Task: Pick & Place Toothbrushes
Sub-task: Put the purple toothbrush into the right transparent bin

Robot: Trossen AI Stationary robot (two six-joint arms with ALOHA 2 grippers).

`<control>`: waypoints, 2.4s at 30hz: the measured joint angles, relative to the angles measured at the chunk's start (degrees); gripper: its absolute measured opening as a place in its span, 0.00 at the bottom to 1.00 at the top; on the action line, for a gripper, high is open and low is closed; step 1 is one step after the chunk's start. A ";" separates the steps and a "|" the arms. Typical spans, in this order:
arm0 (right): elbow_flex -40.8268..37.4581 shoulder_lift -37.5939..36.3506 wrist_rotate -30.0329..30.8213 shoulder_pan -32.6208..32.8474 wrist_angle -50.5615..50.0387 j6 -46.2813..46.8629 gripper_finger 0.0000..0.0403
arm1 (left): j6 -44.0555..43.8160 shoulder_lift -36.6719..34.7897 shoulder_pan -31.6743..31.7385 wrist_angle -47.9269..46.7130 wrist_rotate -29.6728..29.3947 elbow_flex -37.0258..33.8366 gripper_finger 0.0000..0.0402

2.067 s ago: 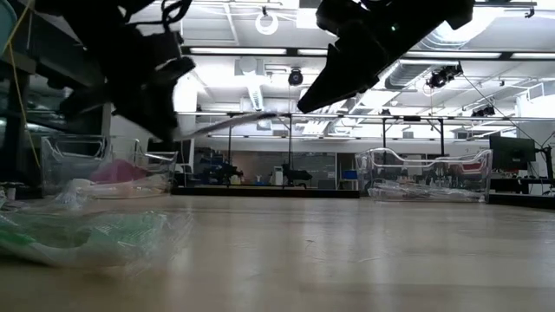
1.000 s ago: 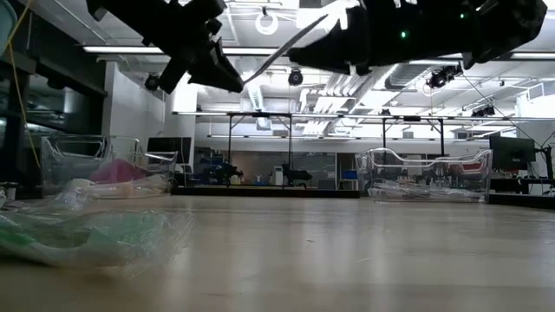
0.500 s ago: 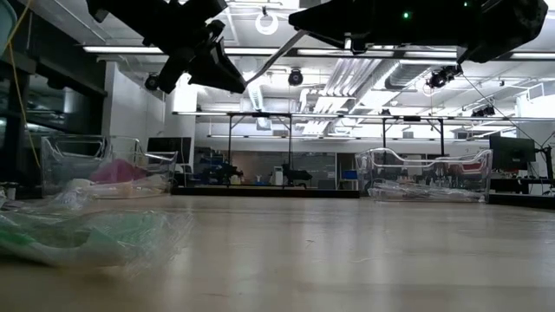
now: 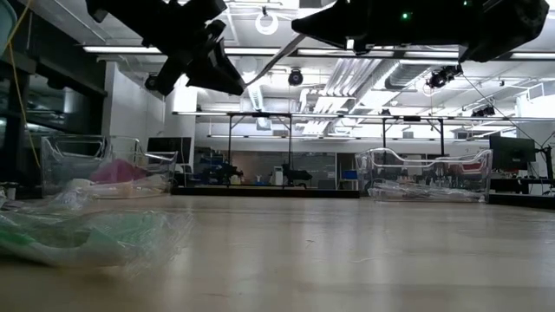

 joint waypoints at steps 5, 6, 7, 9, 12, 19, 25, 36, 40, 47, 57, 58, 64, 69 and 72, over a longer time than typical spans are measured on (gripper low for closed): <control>0.00 0.02 6.51 0.02 -0.68 0.11 0.10 | 4.51 -0.47 -0.10 0.07 -2.87 0.00 0.34; 0.00 0.02 8.08 0.00 -0.72 0.11 0.10 | 5.35 -0.60 -0.10 0.24 -4.08 0.00 0.36; 0.00 0.02 9.80 0.00 -0.82 0.03 0.10 | 6.12 -0.61 -0.10 0.34 -5.29 0.00 0.39; 0.00 0.02 13.72 0.00 -1.11 -0.23 0.10 | 8.01 -0.74 -0.10 -0.04 -7.50 0.00 0.43; 0.00 -0.32 21.83 0.00 -1.26 -0.41 0.10 | 12.29 -1.03 -0.07 0.83 -9.53 0.00 0.47; 0.00 -7.36 45.14 0.00 -4.85 -5.32 0.10 | 21.25 -1.03 0.30 3.39 -20.68 0.00 0.47; 0.00 -16.83 61.37 -0.52 -10.70 -14.74 0.10 | 20.36 -1.03 4.86 3.71 -19.15 0.00 0.47; -0.82 -30.38 66.25 -0.84 -10.75 -13.39 0.10 | 12.62 -1.01 11.59 -0.95 -10.42 0.00 0.47; -2.90 -35.31 65.80 -1.44 -10.81 -11.11 0.10 | 12.72 -1.01 11.34 -1.12 -10.19 0.00 0.47; -10.70 -43.21 62.59 -3.19 -10.85 -2.36 0.10 | 12.74 -1.01 11.14 -0.90 -8.79 0.00 0.47; -18.27 -46.51 53.08 -4.57 -12.64 8.61 0.10 | 13.07 -1.01 11.12 0.22 -5.30 0.00 0.47; -18.17 -46.50 54.65 -5.20 -12.79 8.10 0.10 | 13.04 -1.01 11.12 0.22 -5.28 0.00 0.47; -18.12 -47.08 49.36 -7.95 -13.23 11.63 0.10 | 13.03 -1.01 11.12 0.27 -5.26 0.00 0.47; -18.10 -47.25 51.85 -11.39 -23.14 26.66 0.10 | 13.00 -1.01 11.12 0.26 -3.23 0.00 0.47; -18.10 -47.30 48.35 -14.31 -29.97 38.14 0.11 | 13.00 -1.01 11.12 0.24 -2.74 0.00 0.47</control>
